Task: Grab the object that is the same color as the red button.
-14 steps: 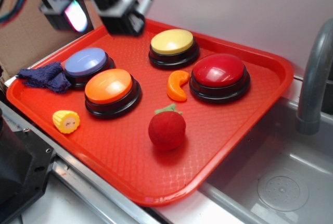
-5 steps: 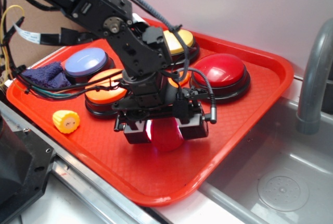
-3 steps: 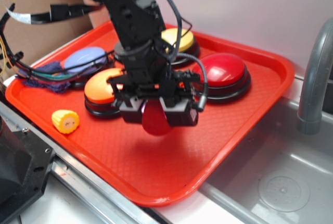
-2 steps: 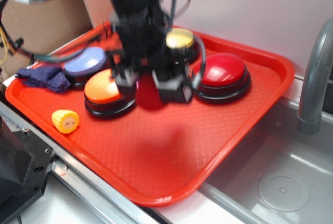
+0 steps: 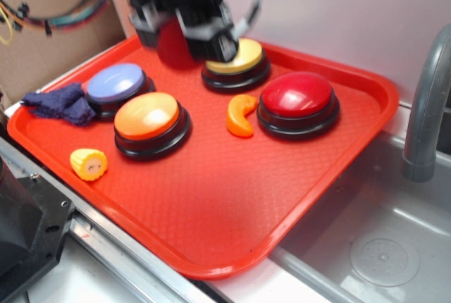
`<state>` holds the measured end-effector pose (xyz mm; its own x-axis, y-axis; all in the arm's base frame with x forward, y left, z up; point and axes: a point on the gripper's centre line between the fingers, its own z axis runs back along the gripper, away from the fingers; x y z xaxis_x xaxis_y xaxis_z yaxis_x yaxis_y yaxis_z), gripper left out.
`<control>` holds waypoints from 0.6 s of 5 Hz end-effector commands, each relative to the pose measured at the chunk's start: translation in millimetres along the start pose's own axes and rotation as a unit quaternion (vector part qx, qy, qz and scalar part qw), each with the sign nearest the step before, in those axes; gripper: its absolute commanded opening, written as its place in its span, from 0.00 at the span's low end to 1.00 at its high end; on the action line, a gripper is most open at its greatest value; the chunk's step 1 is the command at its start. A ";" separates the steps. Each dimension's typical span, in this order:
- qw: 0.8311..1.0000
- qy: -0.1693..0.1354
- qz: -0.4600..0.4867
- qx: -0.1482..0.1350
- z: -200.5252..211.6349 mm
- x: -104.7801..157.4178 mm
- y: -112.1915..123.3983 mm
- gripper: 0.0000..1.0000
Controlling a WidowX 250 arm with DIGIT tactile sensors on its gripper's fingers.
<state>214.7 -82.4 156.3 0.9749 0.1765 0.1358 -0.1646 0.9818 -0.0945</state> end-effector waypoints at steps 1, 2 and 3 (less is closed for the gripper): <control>0.998 -0.063 0.006 0.019 55.8 23.8 32.5 0.00; 0.993 -0.103 0.034 0.037 67.9 19.6 37.9 0.00; 0.994 -0.093 0.043 0.039 64.8 18.8 39.8 0.00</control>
